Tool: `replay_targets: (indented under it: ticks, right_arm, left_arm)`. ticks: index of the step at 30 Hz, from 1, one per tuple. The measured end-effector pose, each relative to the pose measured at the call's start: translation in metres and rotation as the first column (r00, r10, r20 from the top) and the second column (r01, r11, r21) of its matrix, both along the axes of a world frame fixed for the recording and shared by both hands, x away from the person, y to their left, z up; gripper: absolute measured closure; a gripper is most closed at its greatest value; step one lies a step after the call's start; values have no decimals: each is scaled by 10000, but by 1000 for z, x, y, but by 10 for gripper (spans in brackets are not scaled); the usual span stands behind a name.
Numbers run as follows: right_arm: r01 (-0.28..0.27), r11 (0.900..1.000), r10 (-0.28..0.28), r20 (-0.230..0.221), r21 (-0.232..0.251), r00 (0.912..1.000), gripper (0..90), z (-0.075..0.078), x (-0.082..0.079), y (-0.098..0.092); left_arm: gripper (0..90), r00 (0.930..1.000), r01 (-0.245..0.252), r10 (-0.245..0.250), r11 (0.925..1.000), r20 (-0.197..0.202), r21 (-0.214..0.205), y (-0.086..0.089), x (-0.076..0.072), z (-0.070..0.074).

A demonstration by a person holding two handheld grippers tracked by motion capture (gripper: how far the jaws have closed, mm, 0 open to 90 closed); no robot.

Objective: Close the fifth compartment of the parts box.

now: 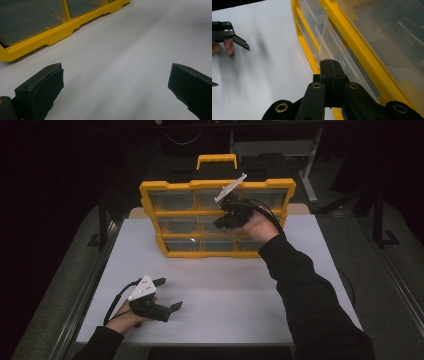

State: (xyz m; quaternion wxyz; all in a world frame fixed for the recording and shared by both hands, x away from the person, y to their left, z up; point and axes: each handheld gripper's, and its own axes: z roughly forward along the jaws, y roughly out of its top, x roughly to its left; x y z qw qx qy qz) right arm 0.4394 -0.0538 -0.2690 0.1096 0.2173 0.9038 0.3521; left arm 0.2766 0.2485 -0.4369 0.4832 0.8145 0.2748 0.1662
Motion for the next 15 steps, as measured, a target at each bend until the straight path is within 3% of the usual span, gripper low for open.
replay_targets:
  ticks: [12,15]
  right_arm:
    - [156,9999,-157,229,56,9996,888,-2,0,0]
    - [150,9996,-151,45,240,9999,887,-3,-3,-3]
  left_arm:
    - [0,10000,18,-18,10000,-1,40,2,-1,-1]
    - [0,10000,0,0,10000,6,-7,2,-1,-1]
